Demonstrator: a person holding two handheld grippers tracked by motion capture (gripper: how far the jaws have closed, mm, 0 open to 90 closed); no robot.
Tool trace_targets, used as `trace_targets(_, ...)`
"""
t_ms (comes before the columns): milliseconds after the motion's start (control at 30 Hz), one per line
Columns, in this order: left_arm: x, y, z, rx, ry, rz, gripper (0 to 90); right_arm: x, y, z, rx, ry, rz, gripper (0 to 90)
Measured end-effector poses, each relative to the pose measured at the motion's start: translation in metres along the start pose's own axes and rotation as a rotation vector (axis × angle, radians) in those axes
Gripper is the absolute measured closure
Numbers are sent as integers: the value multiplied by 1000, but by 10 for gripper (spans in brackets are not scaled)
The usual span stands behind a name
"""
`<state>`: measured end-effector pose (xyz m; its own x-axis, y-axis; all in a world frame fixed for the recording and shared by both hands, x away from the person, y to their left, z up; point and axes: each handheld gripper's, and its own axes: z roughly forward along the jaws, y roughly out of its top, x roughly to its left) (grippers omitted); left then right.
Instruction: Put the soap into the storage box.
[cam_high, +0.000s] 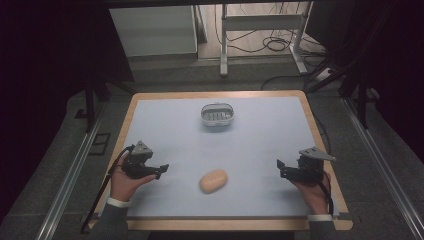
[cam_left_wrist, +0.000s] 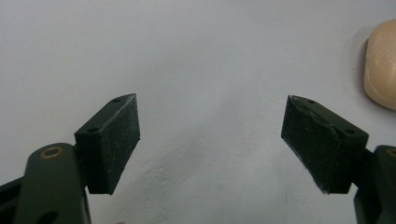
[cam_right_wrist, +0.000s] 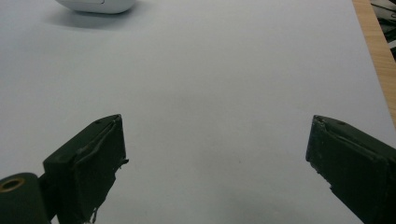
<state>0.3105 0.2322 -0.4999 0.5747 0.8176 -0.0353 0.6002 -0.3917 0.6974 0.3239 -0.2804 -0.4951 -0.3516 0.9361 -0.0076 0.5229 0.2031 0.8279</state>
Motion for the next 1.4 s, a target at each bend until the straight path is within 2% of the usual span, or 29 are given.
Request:
trace_targets(233,-3,7,-1,8,-15,12,192,1,-1,-1,14,-4,-15,47)
trace_targets(467,-9,13,-12,19,-15,33,192,0,2,-9,1,12,-1,48)
trace_targets(567,-12,19,-16,15,-19,46,194,1,0,-10,14,6,-21,48)
trace_targets(800,-19,27,-12,40,-31,77,192,0,0,-10,11,6,-20,48)
trace_targets(1067,-24,33,-15,28,-43,95,193,-1,-2,-10,19,2,-23,48)
trace_targets(1400,-34,42,-12,40,-53,132,193,-1,-2,-10,20,-6,-28,48)
